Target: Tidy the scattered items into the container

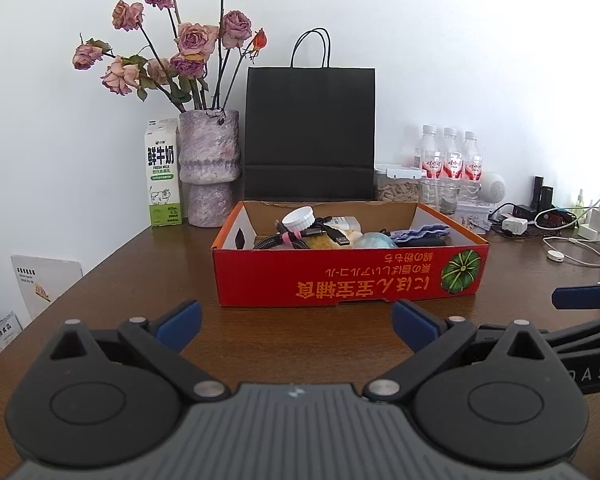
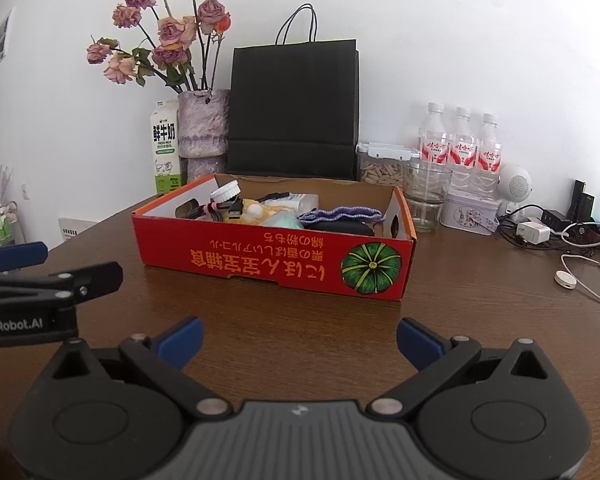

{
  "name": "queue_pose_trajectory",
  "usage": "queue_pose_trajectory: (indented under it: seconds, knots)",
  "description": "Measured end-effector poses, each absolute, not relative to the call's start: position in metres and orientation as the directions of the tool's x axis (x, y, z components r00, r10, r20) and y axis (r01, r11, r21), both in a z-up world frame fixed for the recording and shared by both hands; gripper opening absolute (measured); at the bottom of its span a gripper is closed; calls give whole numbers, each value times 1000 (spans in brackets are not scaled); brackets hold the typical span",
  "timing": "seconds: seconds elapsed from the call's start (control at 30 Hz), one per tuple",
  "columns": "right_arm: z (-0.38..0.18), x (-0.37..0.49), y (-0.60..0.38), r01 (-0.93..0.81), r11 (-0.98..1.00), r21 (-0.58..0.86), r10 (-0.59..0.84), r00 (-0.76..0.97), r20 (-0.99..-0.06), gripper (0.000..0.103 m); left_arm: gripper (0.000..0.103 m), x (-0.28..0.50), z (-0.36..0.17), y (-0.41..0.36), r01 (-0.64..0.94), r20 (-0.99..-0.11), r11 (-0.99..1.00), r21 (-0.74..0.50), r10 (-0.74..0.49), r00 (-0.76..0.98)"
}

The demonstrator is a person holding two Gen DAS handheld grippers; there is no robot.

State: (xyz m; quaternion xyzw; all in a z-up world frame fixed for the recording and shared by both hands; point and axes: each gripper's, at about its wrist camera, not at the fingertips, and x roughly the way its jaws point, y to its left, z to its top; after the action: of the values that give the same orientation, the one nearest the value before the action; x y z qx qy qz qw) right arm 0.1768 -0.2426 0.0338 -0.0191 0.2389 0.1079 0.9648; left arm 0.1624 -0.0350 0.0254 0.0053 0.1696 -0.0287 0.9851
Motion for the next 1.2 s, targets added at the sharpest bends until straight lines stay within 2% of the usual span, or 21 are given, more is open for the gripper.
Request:
queue_pose_trajectory:
  seconds: [0.37,0.67,1.2]
  knots:
    - [34,129,-237,-227,973,26,211,847,-487,103,103,122,25,-36,-6,-407,1000,-10,2,914]
    - [39,114,-233,-239,971,13,216,851,-478,103,103,104,28,-34,-15,-387,1000,-6,11,922]
    - [36,114,-230,-233,972,2,203,842,-499,103,103,105,24,-32,-16,-415,1000,-18,7,910]
